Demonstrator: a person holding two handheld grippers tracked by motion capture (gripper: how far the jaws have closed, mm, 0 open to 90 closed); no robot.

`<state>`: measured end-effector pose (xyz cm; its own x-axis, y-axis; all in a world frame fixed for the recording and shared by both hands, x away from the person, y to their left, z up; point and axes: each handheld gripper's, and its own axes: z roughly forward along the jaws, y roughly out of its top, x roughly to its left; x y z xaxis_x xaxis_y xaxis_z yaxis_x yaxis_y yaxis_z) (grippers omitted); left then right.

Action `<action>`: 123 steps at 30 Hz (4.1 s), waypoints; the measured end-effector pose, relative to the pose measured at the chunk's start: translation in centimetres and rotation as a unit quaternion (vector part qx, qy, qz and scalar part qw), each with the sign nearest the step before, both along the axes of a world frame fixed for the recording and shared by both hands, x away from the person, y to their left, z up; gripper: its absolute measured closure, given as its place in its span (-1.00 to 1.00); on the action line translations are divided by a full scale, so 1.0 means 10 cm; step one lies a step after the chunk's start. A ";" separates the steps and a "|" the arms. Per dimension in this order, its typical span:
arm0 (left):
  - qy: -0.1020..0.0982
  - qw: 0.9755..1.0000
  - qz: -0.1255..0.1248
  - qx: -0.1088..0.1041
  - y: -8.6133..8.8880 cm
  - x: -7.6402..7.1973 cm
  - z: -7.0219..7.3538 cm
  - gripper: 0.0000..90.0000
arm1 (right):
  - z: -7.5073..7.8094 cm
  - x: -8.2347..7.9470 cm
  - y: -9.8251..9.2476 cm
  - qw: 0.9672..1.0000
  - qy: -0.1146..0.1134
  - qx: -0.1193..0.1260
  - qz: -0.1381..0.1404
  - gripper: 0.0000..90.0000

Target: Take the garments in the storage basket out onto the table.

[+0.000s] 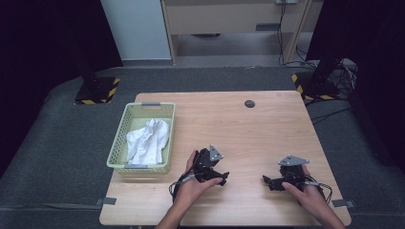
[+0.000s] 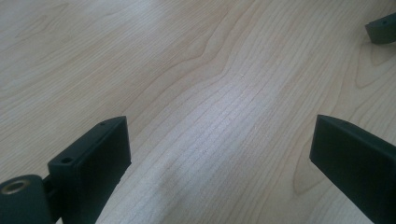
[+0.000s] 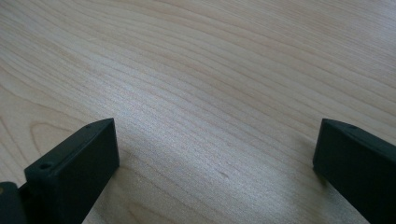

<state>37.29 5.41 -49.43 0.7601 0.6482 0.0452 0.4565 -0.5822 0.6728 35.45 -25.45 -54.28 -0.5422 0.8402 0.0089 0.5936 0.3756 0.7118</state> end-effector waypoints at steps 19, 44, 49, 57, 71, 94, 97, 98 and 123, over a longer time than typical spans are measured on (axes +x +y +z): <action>0.020 0.999 0.024 0.018 0.24 0.26 0.27 -0.86 | 0.00 0.00 0.00 1.000 0.000 0.000 0.000 -0.99; -0.001 0.998 0.043 0.052 0.71 0.39 0.77 -0.87 | 0.00 0.01 0.00 1.000 0.001 0.001 0.003 -0.99; -0.012 0.997 0.047 0.068 0.88 0.34 0.88 -0.87 | 0.00 0.01 0.00 1.000 0.001 0.001 0.003 -0.99; -0.016 0.995 0.067 0.065 1.17 0.36 0.98 -0.88 | 0.00 0.01 0.00 1.000 0.001 0.001 0.003 -0.99; -0.026 0.992 0.098 0.071 1.52 0.45 1.12 -0.88 | 0.00 0.01 0.00 1.000 0.001 0.001 0.003 -0.99; 0.003 0.988 0.138 0.070 1.77 0.75 0.92 -0.88 | 0.00 0.01 0.00 1.000 0.001 0.001 0.003 -0.99; 0.002 0.987 0.141 0.075 1.79 0.77 0.89 -0.88 | 0.00 0.01 0.00 1.000 0.001 0.001 0.003 -0.99; 0.003 0.987 0.141 0.075 1.79 0.78 0.88 -0.88 | 0.00 0.01 0.00 1.000 0.001 0.001 0.003 -0.99; 0.047 0.980 0.174 0.084 2.15 1.18 0.41 -0.90 | 0.00 0.02 0.00 1.000 0.001 0.001 0.004 -0.99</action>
<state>49.12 26.93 -45.32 0.4998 0.8586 0.1138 0.7030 -0.4789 0.5258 35.66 -25.47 -54.28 -0.5481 0.8363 0.0108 0.5920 0.3787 0.7114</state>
